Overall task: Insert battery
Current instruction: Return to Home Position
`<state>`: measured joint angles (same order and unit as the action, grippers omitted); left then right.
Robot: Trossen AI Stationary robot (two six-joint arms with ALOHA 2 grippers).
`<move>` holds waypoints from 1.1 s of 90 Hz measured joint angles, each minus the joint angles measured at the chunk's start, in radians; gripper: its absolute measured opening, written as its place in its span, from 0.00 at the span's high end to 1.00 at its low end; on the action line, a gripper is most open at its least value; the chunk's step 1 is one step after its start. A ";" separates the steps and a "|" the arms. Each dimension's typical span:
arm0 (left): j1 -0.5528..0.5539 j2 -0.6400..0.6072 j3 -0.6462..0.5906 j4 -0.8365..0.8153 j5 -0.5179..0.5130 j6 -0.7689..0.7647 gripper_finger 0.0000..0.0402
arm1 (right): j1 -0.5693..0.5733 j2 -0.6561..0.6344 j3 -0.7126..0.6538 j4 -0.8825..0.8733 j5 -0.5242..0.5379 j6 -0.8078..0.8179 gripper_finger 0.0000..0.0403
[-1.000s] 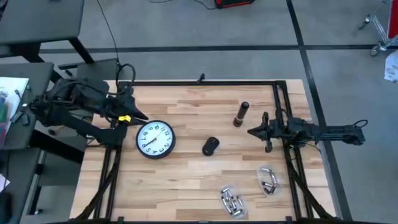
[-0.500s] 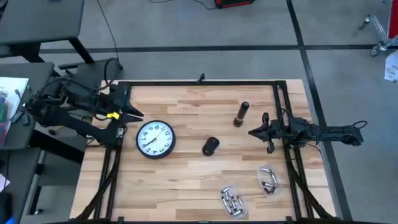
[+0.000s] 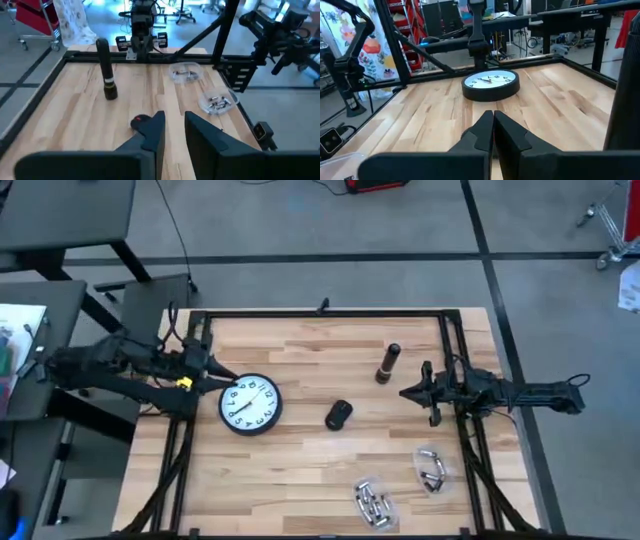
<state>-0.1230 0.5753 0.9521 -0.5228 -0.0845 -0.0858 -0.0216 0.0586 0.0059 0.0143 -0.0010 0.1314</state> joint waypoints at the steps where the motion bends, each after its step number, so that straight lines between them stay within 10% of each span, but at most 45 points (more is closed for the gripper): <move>1: 0.000 -0.015 -0.019 0.007 0.000 -0.004 0.87 | 0.000 0.000 0.000 0.000 0.000 0.000 0.99; 67: 0.000 -0.574 -0.656 0.070 -0.032 0.004 0.87 | 0.000 0.000 -0.001 0.001 0.001 0.001 0.99; 99: 0.000 -0.573 -0.848 0.482 -0.034 0.045 0.87 | 0.000 0.000 -0.001 0.007 0.002 0.001 0.99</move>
<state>-0.1230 0.0025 0.1037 -0.0410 -0.1180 -0.0404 -0.0212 0.0586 0.0051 0.0214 0.0013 0.1326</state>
